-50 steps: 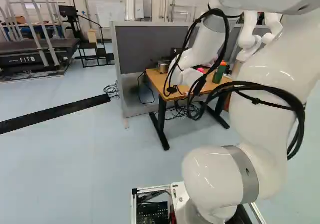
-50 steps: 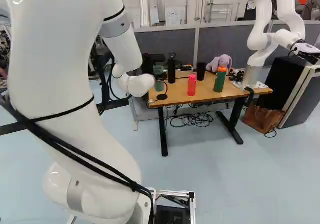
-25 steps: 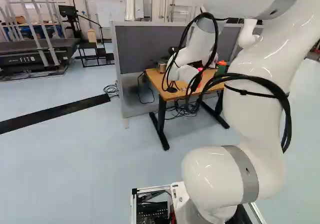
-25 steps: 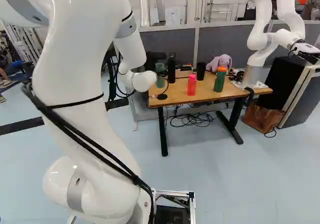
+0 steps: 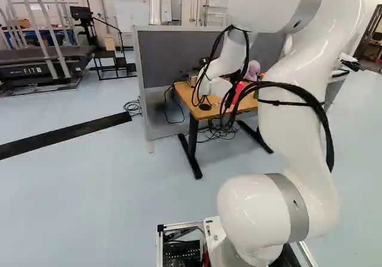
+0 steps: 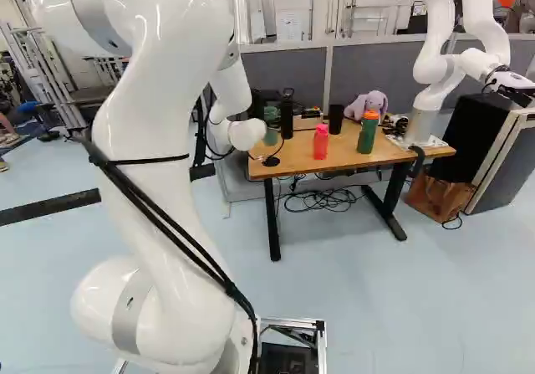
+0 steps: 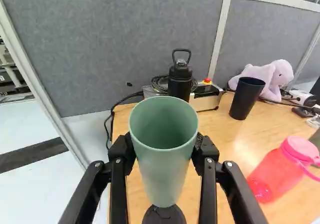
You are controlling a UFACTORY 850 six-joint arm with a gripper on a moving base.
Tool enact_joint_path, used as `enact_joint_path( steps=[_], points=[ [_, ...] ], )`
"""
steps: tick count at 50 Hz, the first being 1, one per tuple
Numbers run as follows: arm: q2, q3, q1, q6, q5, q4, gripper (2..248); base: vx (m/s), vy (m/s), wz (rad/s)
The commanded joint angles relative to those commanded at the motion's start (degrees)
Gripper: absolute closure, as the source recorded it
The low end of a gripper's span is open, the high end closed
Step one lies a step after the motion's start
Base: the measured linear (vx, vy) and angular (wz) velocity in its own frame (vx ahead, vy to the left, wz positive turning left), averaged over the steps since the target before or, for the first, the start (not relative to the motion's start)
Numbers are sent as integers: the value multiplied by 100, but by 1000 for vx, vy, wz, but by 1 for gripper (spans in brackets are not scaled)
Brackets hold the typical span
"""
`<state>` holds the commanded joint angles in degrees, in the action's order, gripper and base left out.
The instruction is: Place the green cup on the table
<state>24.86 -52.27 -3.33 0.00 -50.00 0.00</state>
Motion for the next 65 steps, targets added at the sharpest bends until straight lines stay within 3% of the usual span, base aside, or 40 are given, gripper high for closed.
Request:
enact_joint_path(
  steps=[41, 59, 64, 65],
  points=[
    [1536, -1465, -10, 0, -228, 159, 124, 0, 0, 0],
    [1790, -1622, -10, 0, -230, 160, 124, 0, 0, 0],
    [1798, -1626, -10, 0, -230, 160, 115, 0, 0, 0],
    [1799, -1626, -10, 0, -230, 160, 83, 0, 0, 0]
  ],
)
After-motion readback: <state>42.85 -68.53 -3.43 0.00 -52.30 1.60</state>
